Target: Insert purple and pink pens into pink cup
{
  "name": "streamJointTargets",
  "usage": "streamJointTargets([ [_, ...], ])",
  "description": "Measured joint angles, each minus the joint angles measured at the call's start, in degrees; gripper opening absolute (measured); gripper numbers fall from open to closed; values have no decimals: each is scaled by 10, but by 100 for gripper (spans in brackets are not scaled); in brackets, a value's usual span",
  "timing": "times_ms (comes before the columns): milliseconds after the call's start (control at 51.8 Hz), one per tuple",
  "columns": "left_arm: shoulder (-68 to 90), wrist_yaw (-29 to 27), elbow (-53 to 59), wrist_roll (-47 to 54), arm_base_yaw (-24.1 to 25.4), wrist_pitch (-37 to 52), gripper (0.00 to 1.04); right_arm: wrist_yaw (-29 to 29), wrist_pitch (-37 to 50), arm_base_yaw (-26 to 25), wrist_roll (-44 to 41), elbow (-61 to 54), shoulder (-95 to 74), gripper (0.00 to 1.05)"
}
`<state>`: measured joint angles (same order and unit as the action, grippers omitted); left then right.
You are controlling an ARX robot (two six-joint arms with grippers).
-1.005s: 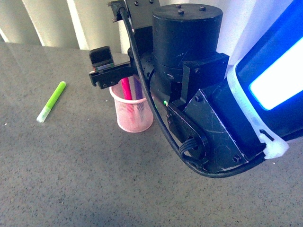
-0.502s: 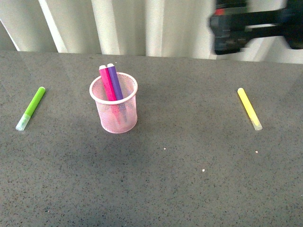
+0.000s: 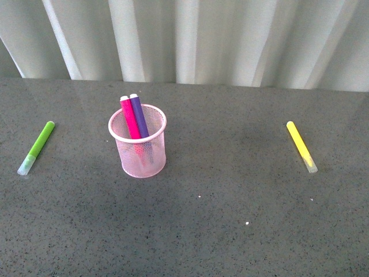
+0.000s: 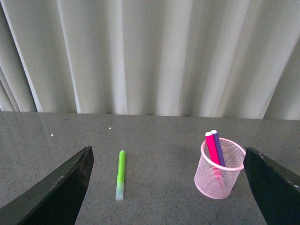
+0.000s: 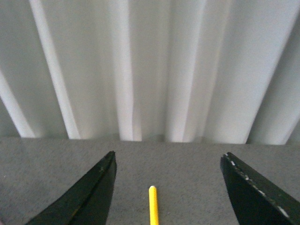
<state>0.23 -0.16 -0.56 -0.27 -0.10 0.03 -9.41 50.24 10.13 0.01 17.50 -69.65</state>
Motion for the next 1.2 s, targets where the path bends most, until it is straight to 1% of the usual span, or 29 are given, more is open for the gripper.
streamJointTargets([
  [135, 0, 1, 0, 0, 0, 0, 98, 16, 5, -16, -1, -40, 51, 45],
  [155, 0, 1, 0, 0, 0, 0, 98, 17, 4, -17, -1, -43, 55, 44],
  [367, 0, 1, 0, 0, 0, 0, 98, 37, -21, -40, -1, -90, 123, 10],
  [425, 0, 1, 0, 0, 0, 0, 98, 43, -31, -45, -3, -100, 143, 3],
  [522, 0, 1, 0, 0, 0, 0, 98, 49, -48, -52, -2, -114, 173, 3],
  [599, 0, 1, 0, 0, 0, 0, 98, 88, -66, -81, -2, -125, 201, 3],
  [696, 0, 1, 0, 0, 0, 0, 98, 91, -81, -97, -2, -135, 228, 3],
  [734, 0, 1, 0, 0, 0, 0, 98, 91, -60, -99, -2, -146, 229, 3],
  [792, 0, 1, 0, 0, 0, 0, 98, 93, -63, -99, -2, -157, 238, 3],
  [1198, 0, 1, 0, 0, 0, 0, 98, 94, -244, -100, -2, -163, 437, 3],
])
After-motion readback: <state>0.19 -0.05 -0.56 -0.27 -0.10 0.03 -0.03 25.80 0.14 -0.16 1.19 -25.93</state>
